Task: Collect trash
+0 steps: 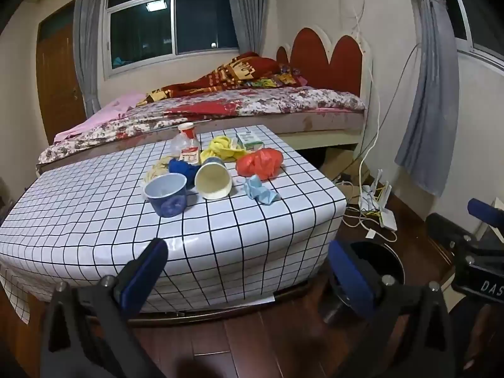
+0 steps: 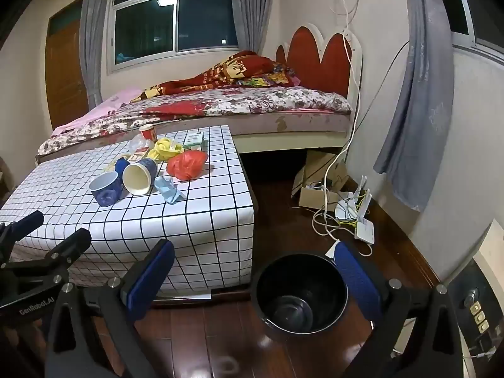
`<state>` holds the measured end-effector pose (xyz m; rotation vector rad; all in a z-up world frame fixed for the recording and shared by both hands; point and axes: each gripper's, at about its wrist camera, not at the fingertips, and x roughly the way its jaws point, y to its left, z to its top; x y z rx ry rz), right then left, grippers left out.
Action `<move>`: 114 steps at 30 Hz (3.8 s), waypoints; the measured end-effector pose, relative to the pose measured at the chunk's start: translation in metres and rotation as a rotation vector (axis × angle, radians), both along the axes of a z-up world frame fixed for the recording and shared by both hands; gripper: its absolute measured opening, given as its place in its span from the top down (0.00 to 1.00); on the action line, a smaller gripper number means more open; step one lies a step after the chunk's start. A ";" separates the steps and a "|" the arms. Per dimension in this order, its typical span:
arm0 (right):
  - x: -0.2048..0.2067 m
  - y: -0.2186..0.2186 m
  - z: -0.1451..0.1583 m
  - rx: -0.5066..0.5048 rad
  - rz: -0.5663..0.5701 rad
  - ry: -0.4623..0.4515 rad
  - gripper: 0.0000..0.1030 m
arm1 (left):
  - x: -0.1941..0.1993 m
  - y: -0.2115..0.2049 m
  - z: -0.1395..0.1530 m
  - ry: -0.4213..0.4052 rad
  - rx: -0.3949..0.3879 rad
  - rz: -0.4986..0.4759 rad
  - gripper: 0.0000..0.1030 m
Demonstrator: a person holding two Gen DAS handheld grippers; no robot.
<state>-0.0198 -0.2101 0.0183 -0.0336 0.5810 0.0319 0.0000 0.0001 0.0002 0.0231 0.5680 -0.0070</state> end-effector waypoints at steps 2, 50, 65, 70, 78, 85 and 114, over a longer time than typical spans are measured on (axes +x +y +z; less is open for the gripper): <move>0.000 0.001 0.000 -0.003 -0.001 -0.005 0.01 | 0.000 0.000 0.000 -0.003 0.001 0.000 0.01; 0.000 0.006 -0.001 0.006 0.005 0.009 0.01 | -0.006 0.005 0.000 0.002 -0.017 0.001 0.01; 0.001 0.007 0.000 0.006 0.008 0.009 0.01 | -0.005 0.000 0.000 0.003 -0.014 0.000 0.01; 0.001 0.007 0.000 0.007 0.006 0.006 0.01 | -0.005 0.000 0.000 0.003 -0.014 0.000 0.01; 0.001 0.007 0.000 0.007 0.007 0.007 0.01 | -0.006 0.000 0.000 0.001 -0.014 0.001 0.01; 0.001 0.007 -0.001 0.006 0.008 0.007 0.01 | -0.006 0.000 0.000 0.002 -0.013 0.001 0.01; 0.101 0.076 -0.042 0.068 0.261 0.046 0.15 | 0.076 0.092 -0.051 0.081 0.012 0.166 0.01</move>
